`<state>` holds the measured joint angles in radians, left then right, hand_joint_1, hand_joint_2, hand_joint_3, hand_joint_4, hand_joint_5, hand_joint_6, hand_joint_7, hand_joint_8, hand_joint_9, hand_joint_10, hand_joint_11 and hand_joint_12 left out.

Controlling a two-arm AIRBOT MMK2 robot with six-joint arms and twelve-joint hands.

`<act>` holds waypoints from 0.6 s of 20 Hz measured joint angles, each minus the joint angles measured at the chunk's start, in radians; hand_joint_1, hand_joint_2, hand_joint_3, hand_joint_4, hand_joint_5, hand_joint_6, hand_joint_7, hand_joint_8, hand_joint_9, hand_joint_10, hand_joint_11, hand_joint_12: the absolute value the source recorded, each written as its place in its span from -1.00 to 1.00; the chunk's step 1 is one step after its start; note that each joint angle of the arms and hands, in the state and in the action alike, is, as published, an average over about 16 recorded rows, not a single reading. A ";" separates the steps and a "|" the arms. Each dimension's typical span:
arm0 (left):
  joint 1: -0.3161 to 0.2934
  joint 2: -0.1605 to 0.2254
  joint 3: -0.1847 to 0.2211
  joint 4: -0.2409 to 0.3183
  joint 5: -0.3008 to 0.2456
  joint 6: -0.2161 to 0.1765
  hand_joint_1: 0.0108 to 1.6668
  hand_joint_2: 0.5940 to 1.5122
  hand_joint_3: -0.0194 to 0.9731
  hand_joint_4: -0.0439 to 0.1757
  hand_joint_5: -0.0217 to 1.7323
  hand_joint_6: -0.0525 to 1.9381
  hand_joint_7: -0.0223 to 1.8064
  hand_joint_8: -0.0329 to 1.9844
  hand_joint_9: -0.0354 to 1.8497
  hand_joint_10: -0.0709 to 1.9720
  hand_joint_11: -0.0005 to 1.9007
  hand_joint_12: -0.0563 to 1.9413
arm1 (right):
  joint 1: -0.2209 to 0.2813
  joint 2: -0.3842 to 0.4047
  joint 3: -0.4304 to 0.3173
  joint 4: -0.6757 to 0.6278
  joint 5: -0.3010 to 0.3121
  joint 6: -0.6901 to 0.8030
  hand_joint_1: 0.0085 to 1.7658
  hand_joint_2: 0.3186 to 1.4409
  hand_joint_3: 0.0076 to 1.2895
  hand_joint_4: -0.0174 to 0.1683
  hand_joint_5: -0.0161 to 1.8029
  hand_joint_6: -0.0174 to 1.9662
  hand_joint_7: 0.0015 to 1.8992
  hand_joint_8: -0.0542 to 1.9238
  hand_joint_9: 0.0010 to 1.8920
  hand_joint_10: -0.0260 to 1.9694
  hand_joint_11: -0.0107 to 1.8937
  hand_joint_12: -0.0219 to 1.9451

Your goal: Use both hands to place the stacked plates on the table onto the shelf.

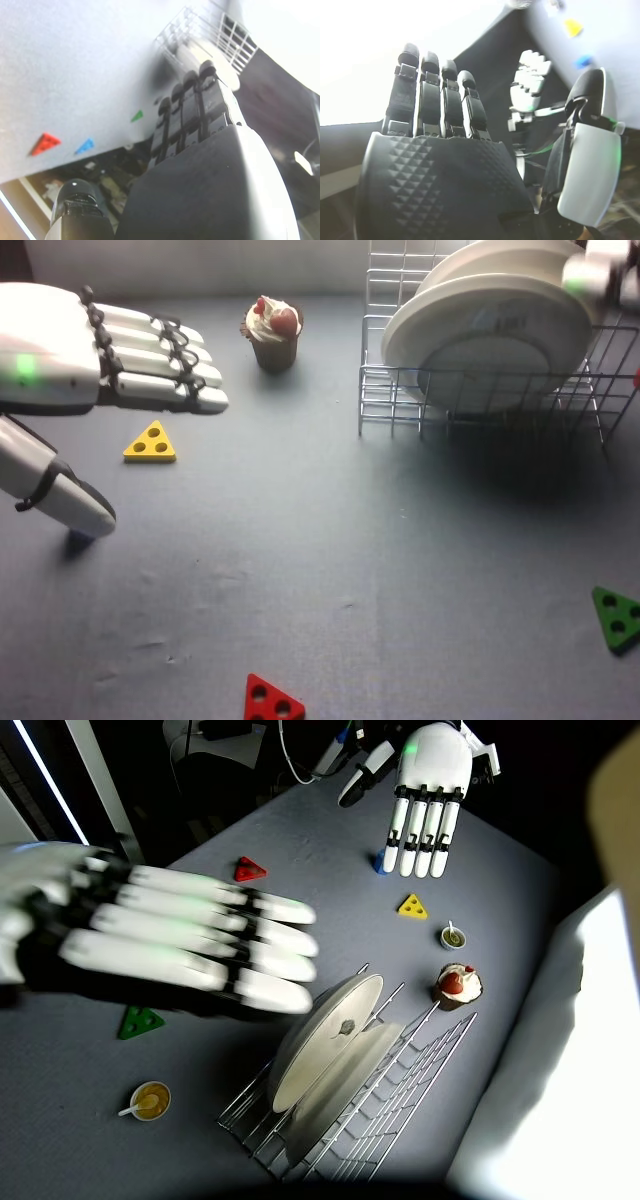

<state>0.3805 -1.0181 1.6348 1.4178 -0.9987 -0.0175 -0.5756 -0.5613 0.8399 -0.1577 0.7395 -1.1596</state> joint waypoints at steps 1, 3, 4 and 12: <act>0.001 -0.001 -0.001 0.002 -0.005 -0.002 -1.00 -0.18 -0.97 -0.60 -0.90 -0.94 -0.87 -0.97 -0.86 -0.92 -0.90 -0.94 | -0.039 0.026 -0.024 0.005 0.020 -0.011 -0.25 -0.06 -0.99 -0.72 -0.81 -0.97 -0.78 -0.93 -0.74 -0.96 -0.65 -0.97; 0.004 -0.002 -0.003 0.006 -0.012 -0.006 -1.00 -0.17 -0.97 -0.60 -0.91 -0.94 -0.88 -0.97 -0.87 -0.92 -0.91 -0.94 | -0.109 0.072 -0.067 0.017 0.056 -0.027 -0.25 -0.06 -0.99 -0.71 -0.81 -0.97 -0.79 -0.93 -0.75 -0.96 -0.66 -0.97; 0.005 -0.002 -0.004 0.008 -0.016 -0.008 -1.00 -0.16 -0.97 -0.60 -0.91 -0.94 -0.88 -0.97 -0.87 -0.92 -0.91 -0.94 | -0.141 0.091 -0.086 0.022 0.072 -0.032 -0.24 -0.06 -0.99 -0.71 -0.81 -0.97 -0.79 -0.93 -0.75 -0.96 -0.67 -0.97; 0.016 -0.002 -0.006 0.004 -0.031 -0.010 -0.99 -0.14 -0.97 -0.60 -0.92 -0.94 -0.89 -0.97 -0.87 -0.92 -0.91 -0.94 | -0.276 0.176 -0.171 0.038 0.120 -0.026 -0.23 -0.06 -0.99 -0.71 -0.81 -0.97 -0.79 -0.93 -0.74 -0.96 -0.66 -0.96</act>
<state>0.3961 -1.0205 1.6285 1.4219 -1.0293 -0.0277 -0.8515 -0.3849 0.6689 -0.1193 0.8592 -1.1861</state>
